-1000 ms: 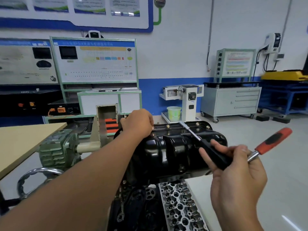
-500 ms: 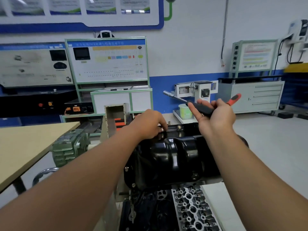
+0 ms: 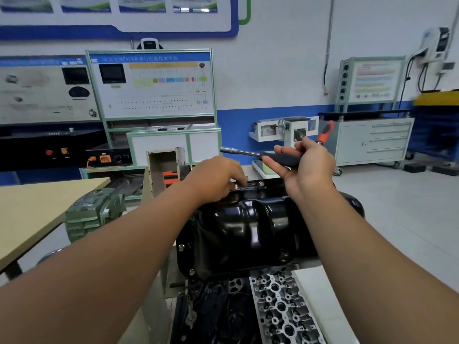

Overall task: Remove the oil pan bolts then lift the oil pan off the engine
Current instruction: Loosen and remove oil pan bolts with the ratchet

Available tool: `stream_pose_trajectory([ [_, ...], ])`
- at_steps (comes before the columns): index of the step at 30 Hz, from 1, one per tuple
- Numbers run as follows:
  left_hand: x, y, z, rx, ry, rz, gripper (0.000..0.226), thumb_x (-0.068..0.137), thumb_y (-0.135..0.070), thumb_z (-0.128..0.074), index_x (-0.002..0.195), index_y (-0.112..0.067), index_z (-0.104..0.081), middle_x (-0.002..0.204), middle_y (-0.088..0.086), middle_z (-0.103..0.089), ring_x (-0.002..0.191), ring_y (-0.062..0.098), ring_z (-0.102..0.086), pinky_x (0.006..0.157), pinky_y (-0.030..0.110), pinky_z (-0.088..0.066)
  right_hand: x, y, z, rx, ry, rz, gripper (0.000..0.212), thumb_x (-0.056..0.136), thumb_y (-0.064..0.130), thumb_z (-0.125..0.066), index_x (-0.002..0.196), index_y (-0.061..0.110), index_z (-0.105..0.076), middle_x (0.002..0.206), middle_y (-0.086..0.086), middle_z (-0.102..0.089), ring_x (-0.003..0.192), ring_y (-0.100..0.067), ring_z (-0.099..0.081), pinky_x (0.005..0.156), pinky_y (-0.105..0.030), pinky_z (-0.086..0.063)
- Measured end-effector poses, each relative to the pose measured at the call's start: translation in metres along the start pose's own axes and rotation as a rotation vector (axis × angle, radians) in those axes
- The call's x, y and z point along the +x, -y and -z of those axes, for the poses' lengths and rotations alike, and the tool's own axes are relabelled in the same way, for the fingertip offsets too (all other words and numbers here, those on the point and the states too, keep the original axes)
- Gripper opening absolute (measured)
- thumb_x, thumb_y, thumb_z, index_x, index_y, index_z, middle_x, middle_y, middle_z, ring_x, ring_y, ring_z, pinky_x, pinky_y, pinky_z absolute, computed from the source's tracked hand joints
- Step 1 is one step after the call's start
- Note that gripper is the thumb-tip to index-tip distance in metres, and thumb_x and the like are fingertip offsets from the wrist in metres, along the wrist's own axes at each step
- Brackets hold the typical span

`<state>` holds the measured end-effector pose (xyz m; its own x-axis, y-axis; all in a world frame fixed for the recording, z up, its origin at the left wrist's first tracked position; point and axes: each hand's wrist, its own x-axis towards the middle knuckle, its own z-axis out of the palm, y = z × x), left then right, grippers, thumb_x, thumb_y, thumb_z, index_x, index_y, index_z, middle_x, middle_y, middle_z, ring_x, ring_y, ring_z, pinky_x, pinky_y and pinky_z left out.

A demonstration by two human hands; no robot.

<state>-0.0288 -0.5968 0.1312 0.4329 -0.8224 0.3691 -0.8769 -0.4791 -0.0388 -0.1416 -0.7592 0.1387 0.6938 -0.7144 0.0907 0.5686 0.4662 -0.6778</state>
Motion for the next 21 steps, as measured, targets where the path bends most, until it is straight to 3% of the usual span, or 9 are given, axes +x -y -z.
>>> stream_pose_trajectory([
  [3, 0.0016, 0.0028, -0.0024, -0.007, -0.001, -0.005, 0.023, 0.092, -0.010, -0.071, 0.100, -0.029, -0.082, 0.121, -0.015, -0.071, 0.110, 0.016, -0.063, 0.088, 0.042, -0.053, 0.0000, -0.0001, -0.0001, 0.006, 0.013, -0.013, 0.017, 0.105, 0.017, -0.052, 0.093, 0.005, -0.053, 0.064, -0.016, -0.068, 0.064, -0.027, -0.077, 0.058, -0.052, -0.062],
  [6, 0.0029, 0.0040, -0.0038, -0.009, 0.022, 0.012, 0.023, 0.094, -0.012, -0.070, 0.100, -0.031, -0.081, 0.121, -0.015, -0.069, 0.111, 0.016, -0.062, 0.089, 0.042, -0.054, 0.0013, -0.0001, -0.0003, -0.020, 0.009, -0.019, 0.012, 0.104, 0.015, -0.053, 0.096, 0.005, -0.054, 0.065, -0.016, -0.068, 0.069, -0.029, -0.076, 0.058, -0.052, -0.062],
  [13, -0.0004, 0.0014, -0.0038, -0.043, -0.024, 0.095, 0.014, 0.094, -0.022, -0.073, 0.101, -0.032, -0.078, 0.101, -0.015, -0.060, 0.104, 0.017, -0.061, 0.089, 0.041, -0.053, 0.0010, -0.0005, -0.0009, -0.034, -0.005, -0.016, 0.012, 0.103, 0.013, -0.054, 0.098, 0.003, -0.055, 0.062, -0.016, -0.068, 0.076, -0.032, -0.075, 0.059, -0.053, -0.062],
  [21, -0.0011, 0.0017, -0.0017, -0.072, 0.034, 0.076, 0.026, 0.100, -0.014, -0.063, 0.105, -0.034, -0.080, 0.112, -0.008, -0.069, 0.104, 0.018, -0.062, 0.089, 0.044, -0.054, 0.0016, -0.0010, -0.0007, -0.035, -0.020, -0.017, 0.012, 0.103, 0.013, -0.055, 0.097, 0.003, -0.056, 0.067, -0.018, -0.068, 0.079, -0.033, -0.074, 0.059, -0.053, -0.062],
])
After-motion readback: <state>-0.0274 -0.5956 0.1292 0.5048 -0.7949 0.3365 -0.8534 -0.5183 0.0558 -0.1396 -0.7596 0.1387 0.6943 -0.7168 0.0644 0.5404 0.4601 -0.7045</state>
